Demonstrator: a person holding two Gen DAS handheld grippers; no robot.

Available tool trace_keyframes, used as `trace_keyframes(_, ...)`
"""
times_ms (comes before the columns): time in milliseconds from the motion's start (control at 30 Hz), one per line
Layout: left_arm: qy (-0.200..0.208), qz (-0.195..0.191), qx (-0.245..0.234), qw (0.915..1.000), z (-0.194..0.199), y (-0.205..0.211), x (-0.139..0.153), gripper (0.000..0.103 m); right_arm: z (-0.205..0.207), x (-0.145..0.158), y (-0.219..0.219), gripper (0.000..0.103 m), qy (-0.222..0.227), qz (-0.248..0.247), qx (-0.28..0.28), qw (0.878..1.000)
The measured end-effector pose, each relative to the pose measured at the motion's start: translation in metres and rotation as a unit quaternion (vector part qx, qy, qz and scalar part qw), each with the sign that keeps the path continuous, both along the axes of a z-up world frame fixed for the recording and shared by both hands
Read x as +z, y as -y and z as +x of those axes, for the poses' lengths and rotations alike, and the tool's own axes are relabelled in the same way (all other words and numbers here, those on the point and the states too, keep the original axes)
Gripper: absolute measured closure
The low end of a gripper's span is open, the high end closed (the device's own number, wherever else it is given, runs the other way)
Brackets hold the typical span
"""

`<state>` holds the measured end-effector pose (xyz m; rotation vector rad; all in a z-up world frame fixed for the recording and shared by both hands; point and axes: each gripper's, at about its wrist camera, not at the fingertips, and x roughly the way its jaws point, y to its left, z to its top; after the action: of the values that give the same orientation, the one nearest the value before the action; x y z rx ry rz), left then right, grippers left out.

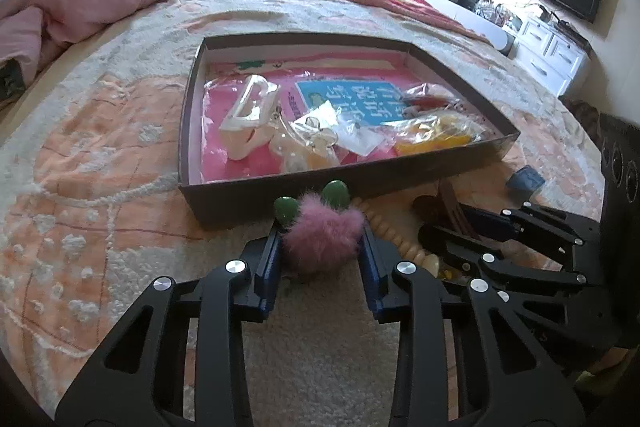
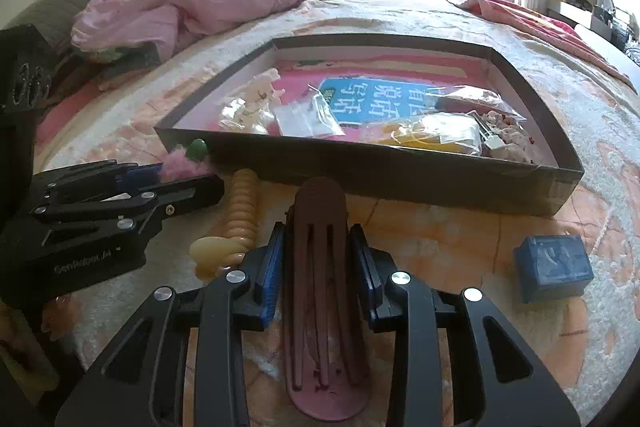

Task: Organize jewelry
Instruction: 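Grasp the pink pom-pom hair tie with the left tool while the right grasps the maroon hair claw, then carry the pom-pom into the box and open the left tool while the right drops the maroon claw there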

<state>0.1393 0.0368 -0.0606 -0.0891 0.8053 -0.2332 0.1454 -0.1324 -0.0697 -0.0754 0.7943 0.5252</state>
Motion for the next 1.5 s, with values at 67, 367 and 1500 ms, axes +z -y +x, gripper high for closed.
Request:
trace_keyframes(67,0.009,-0.003,0.000,1.0000,-0.004,-0.001,0.005,0.078,-0.002,0.003,0.002,0.072,0.003,0.006,0.002,1.000)
trace_keyframes(367,0.037,-0.013,0.002,0.9992,-0.015,0.002,0.025,0.078,-0.011,0.026,0.019,0.072,0.032,0.024,0.005,0.999)
trace_keyframes(1500,0.060,-0.016,-0.028,0.9977,0.043,0.052,0.049,0.078,0.033,0.062,0.087,0.072,0.074,0.030,-0.089,0.993)
